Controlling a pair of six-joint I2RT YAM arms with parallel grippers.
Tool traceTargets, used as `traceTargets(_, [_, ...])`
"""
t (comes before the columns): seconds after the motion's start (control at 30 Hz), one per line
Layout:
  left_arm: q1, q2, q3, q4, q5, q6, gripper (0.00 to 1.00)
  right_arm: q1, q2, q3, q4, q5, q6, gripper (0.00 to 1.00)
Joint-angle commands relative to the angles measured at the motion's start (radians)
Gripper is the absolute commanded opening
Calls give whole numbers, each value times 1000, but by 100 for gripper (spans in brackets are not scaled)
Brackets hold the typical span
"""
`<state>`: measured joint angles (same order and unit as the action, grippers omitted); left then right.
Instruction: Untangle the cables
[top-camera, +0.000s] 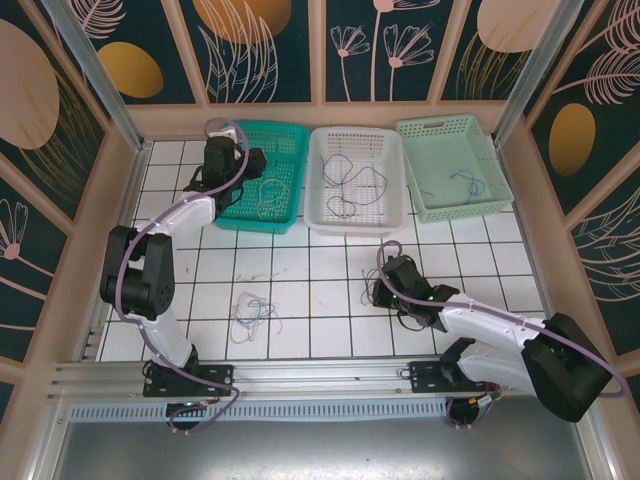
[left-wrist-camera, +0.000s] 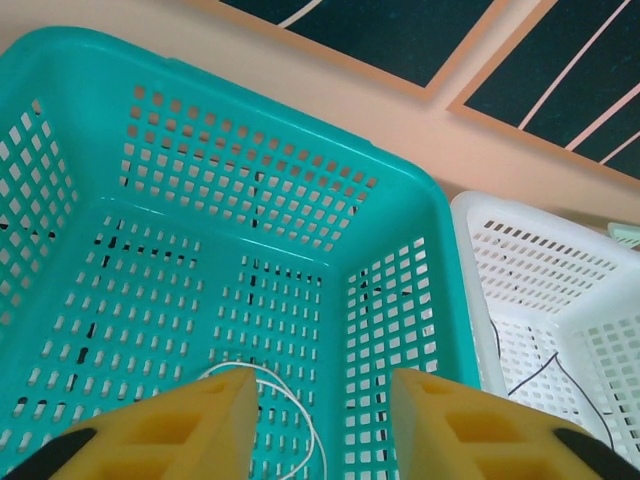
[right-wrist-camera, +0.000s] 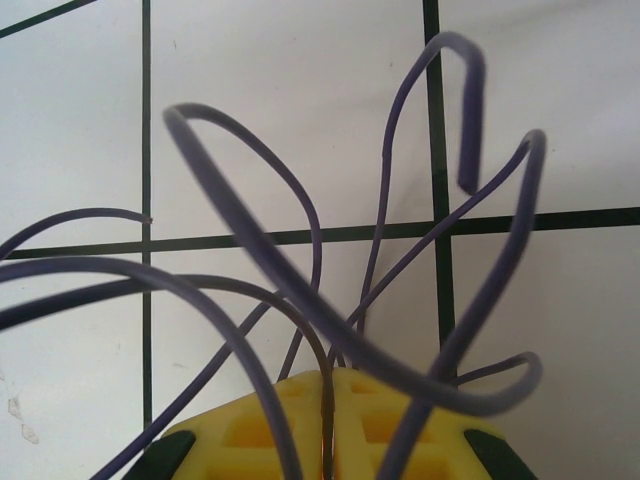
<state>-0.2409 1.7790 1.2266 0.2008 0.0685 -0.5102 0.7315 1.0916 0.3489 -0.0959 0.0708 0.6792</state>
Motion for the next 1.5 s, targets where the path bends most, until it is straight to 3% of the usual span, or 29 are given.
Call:
traceTargets(0.0, [1, -53, -10, 10, 56, 16, 42, -6, -21, 27, -33, 8, -30, 17])
traceTargets(0.1, [-45, -154, -74, 37, 67, 83, 50, -4, -44, 29, -39, 8, -47, 34])
traceTargets(0.17, [-93, -223, -126, 44, 40, 145, 57, -3, -62, 25, -39, 13, -49, 36])
traceTargets(0.27, [-148, -310, -210, 54, 43, 168, 58, -3, -97, 19, -33, 21, -43, 36])
traceTargets(0.6, [-288, -512, -481, 116, 51, 72, 57, -3, -73, 57, -64, 29, -62, 8])
traceTargets(0.8, [-374, -497, -523, 136, 41, 39, 55, 6, -108, 137, -84, -3, -109, 5])
traceTargets(1.0, [-436, -450, -566, 307, 144, -39, 52, 16, -147, 197, -72, -77, -160, 7])
traceTargets(1.17, [-491, -387, -530, 318, 169, -28, 50, 20, -159, 243, -50, -169, -190, 4])
traceTargets(1.47, [-507, -302, -510, 422, 256, -69, 48, 20, -235, 329, -11, -293, -242, 3])
